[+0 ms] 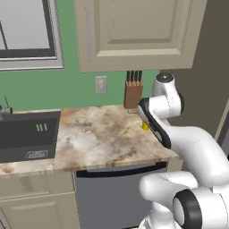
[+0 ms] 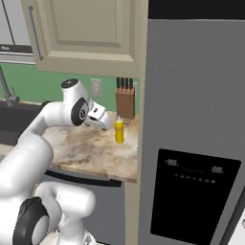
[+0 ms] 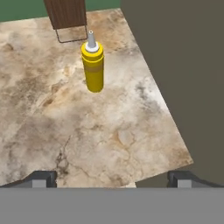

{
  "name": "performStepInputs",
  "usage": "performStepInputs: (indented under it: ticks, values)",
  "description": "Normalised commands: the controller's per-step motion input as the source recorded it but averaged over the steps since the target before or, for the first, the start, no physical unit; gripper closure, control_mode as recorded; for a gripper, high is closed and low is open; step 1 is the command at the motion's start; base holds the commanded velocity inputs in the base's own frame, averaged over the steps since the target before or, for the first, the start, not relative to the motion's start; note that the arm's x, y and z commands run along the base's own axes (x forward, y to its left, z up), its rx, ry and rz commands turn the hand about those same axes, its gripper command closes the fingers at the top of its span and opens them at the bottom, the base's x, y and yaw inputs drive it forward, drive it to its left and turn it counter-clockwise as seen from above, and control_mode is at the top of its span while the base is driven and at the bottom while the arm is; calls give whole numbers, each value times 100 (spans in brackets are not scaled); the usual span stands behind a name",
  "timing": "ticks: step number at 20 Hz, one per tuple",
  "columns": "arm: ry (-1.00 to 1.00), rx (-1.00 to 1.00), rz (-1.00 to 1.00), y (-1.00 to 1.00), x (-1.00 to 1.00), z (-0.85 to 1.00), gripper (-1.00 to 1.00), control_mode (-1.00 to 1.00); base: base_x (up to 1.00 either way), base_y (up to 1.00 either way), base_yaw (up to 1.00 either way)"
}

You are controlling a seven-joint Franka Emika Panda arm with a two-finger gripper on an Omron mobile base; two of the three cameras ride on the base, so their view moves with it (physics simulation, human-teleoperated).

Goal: Place the mustard and ketchup from the counter to the top shelf of the fridge. If the existing items in the fridge are on the top shelf, move them to other shelves.

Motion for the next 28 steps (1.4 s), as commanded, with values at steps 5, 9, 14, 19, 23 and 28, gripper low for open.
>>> performStepInputs:
  ticks: [5, 9, 14, 19, 23, 28]
  values:
    - [2, 0, -2, -10, 33, -51, -100, -100, 0, 0, 0]
    - [1, 0, -1, -3, 48, -36, -100, -100, 0, 0, 0]
    - [1, 0, 0, -11, 48, -30, -100, -100, 0, 0, 0]
    - [0, 0, 0, -21, 40, -23, -100, -100, 0, 0, 0]
    - [0, 0, 0, -9, 28, -14, -100, -100, 0, 0, 0]
    - [0, 0, 0, -9, 20, -17, -100, -100, 0, 0, 0]
